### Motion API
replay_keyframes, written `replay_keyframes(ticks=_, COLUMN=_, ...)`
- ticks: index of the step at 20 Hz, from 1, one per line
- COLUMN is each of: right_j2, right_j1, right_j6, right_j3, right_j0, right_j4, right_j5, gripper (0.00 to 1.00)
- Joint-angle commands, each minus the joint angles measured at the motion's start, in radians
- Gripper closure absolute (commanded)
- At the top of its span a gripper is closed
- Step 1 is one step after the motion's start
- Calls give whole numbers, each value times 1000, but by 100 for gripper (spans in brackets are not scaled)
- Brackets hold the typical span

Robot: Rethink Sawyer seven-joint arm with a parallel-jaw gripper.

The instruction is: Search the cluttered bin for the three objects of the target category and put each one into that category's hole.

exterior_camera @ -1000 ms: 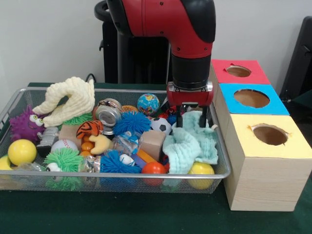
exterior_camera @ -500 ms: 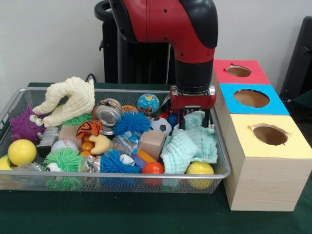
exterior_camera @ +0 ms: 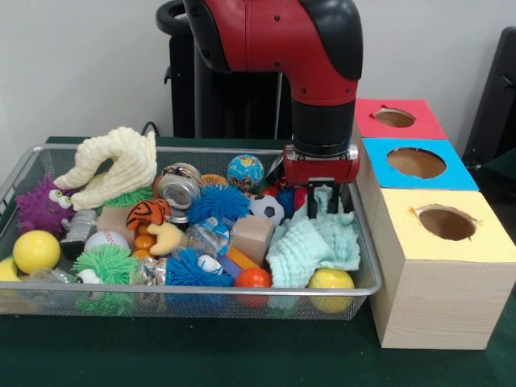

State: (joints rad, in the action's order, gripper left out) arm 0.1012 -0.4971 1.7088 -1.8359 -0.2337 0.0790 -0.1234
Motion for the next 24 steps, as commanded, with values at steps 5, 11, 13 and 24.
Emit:
replay_keyframes(ticks=5, right_j2=-30, right_j1=79, right_j6=141, right_j3=22, right_j0=-1, right_j4=38, right_j5=97, gripper=100)
replay_keyframes(ticks=11, right_j2=-10, right_j1=51, right_j6=121, right_j3=7, right_j0=-27, right_j4=59, right_j5=80, gripper=100)
replay_keyframes(ticks=13, right_j2=7, right_j1=-6, right_j6=105, right_j3=-38, right_j0=-53, right_j4=83, right_j5=63, gripper=100)
replay_keyframes(ticks=24, right_j2=92, right_j1=-301, right_j6=-12, right_j3=-225, right_j0=-207, right_j4=136, right_j5=-152, gripper=100)
